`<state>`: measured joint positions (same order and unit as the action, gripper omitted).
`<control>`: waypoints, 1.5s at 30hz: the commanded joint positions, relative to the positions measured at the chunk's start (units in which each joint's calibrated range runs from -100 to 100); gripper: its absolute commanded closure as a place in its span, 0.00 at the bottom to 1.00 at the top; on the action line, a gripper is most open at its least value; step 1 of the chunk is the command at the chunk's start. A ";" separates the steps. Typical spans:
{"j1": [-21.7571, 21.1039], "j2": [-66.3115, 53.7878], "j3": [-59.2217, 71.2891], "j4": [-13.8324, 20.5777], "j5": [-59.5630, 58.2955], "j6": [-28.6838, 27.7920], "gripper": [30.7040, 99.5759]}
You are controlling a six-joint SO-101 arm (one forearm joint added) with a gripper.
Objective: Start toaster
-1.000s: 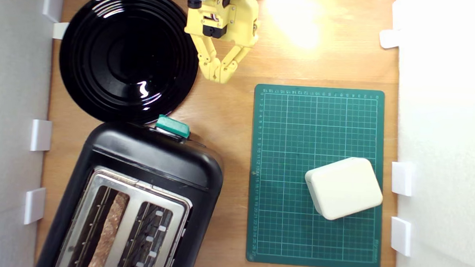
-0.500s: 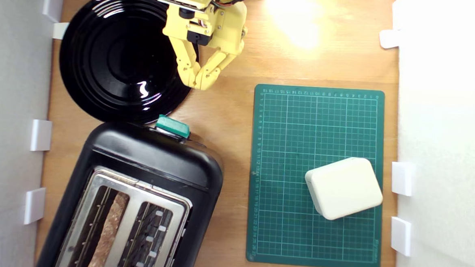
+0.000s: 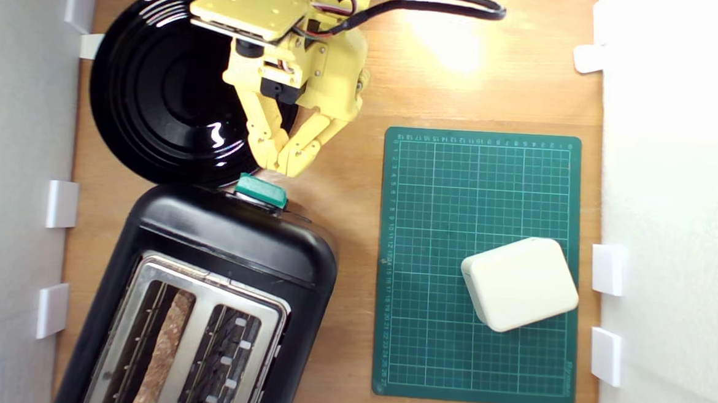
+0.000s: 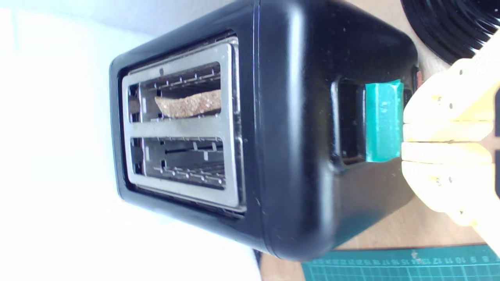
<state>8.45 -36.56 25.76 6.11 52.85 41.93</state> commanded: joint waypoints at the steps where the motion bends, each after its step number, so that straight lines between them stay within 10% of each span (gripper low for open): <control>1: 0.52 2.00 -6.91 0.55 -0.39 -0.81 0.99; 45: 3.22 12.49 -5.91 0.83 -4.07 1.92 0.99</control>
<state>11.16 -24.05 18.91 6.88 50.64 43.01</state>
